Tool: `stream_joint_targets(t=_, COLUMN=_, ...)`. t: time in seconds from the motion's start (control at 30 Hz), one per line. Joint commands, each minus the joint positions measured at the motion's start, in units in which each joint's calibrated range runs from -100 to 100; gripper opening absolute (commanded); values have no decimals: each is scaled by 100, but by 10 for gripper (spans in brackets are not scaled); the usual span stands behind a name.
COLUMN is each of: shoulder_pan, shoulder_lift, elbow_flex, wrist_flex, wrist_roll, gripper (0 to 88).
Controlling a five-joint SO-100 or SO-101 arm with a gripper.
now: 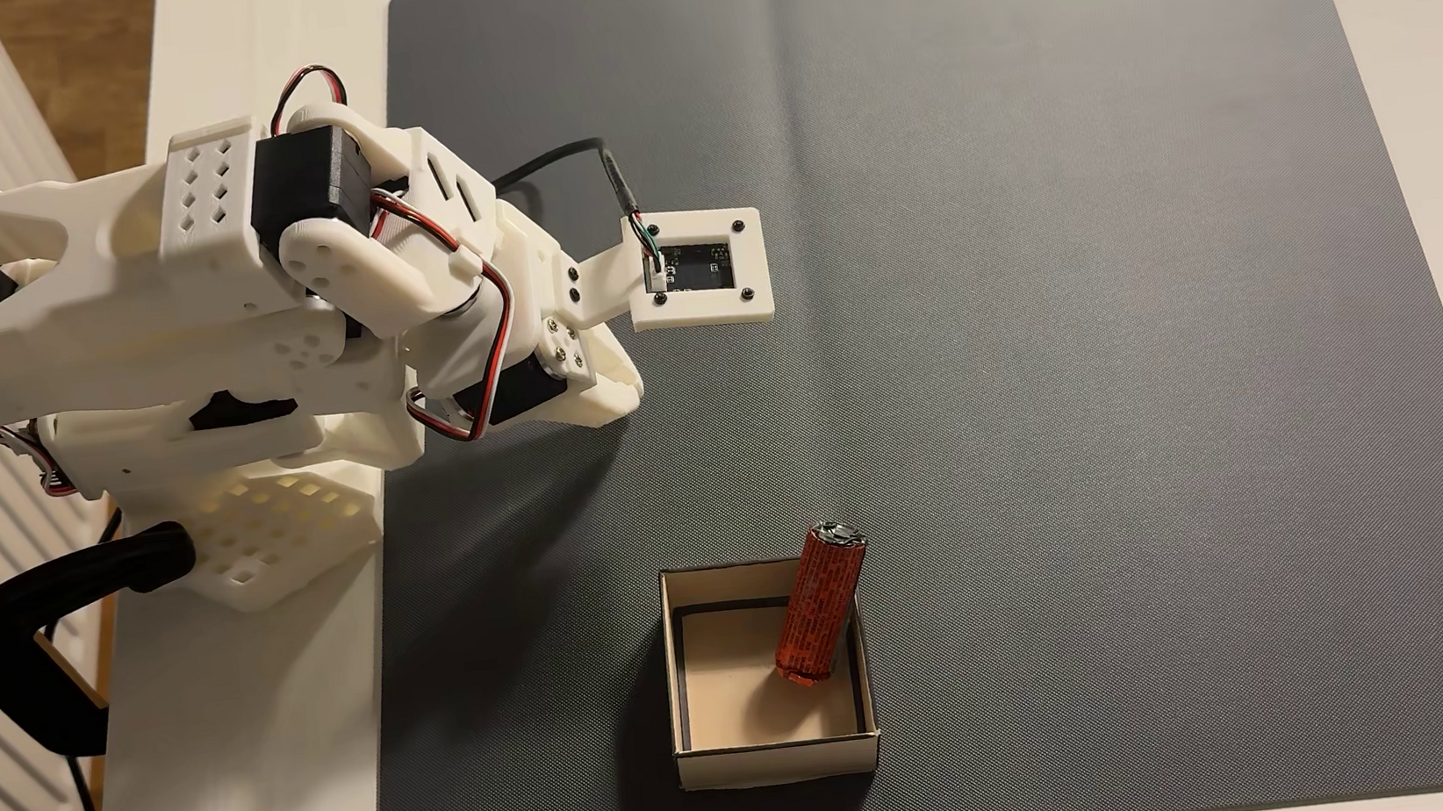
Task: Pick the red object and place it in the box
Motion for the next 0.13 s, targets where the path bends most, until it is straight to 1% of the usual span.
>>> stream_joint_targets(t=0.0, shoulder_pan=-22, shoulder_lift=59, elbow_flex=73, wrist_flex=83, wrist_roll=-12, gripper=11)
stream_joint_targets(t=0.1, shoulder_pan=-22, shoulder_lift=59, elbow_flex=73, wrist_flex=83, wrist_roll=-12, gripper=11)
